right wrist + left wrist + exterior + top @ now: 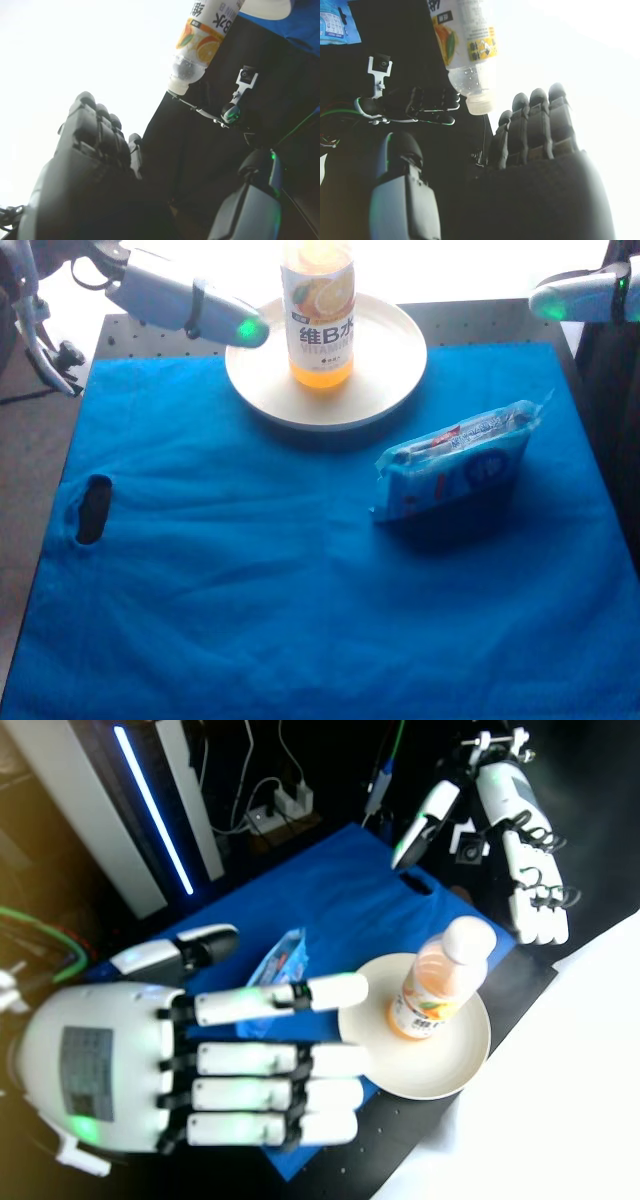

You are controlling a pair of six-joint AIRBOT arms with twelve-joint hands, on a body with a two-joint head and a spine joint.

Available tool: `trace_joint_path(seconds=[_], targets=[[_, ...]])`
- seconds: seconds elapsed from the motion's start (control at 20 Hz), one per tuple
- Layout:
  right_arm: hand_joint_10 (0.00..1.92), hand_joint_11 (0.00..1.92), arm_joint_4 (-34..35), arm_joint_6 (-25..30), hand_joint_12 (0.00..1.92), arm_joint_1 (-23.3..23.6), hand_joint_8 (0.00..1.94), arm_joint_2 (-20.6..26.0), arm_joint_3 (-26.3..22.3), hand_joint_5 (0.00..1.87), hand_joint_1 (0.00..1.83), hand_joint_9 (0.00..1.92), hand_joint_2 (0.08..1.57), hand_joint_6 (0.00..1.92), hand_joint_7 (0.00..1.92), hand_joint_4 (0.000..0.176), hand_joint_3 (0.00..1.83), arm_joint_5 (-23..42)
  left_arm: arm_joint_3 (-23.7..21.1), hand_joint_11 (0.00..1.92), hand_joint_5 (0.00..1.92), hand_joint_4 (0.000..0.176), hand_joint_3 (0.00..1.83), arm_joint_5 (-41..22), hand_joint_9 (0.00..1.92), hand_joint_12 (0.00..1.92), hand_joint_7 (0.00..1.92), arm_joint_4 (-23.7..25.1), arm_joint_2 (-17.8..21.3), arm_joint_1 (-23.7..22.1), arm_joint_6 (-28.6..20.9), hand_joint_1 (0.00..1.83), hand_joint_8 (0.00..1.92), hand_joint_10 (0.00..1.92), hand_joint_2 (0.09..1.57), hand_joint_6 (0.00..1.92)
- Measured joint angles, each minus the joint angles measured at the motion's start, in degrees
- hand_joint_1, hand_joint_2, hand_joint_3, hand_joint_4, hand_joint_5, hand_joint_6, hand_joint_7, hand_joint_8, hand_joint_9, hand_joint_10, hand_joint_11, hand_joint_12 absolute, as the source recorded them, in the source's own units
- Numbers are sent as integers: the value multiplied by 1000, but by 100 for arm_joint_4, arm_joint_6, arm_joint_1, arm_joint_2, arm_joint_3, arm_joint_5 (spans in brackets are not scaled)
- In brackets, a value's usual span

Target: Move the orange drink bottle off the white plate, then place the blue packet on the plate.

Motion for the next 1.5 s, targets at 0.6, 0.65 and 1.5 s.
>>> trace_joint_path(seconds=[0.6,0.65,1.5], targets=[[1,371,0,2,657,0,0,-7,-4,296,649,615,835,0,552,53,0,7,863,0,83,30,3,-160,160,533,188,-1727,-610,555,-127,615,0,0,787,0],[0,372,-26,0,641,0,1,-11,-4,301,660,614,838,1,556,57,1,7,990,0,36,35,3,-157,135,477,153,-1825,-717,614,-295,584,0,0,792,0],[6,439,-133,0,436,2,6,-181,68,210,663,600,855,2,539,60,1,7,1641,0,0,93,0,-109,143,186,166,-2000,-1696,737,-846,585,4,7,637,0]])
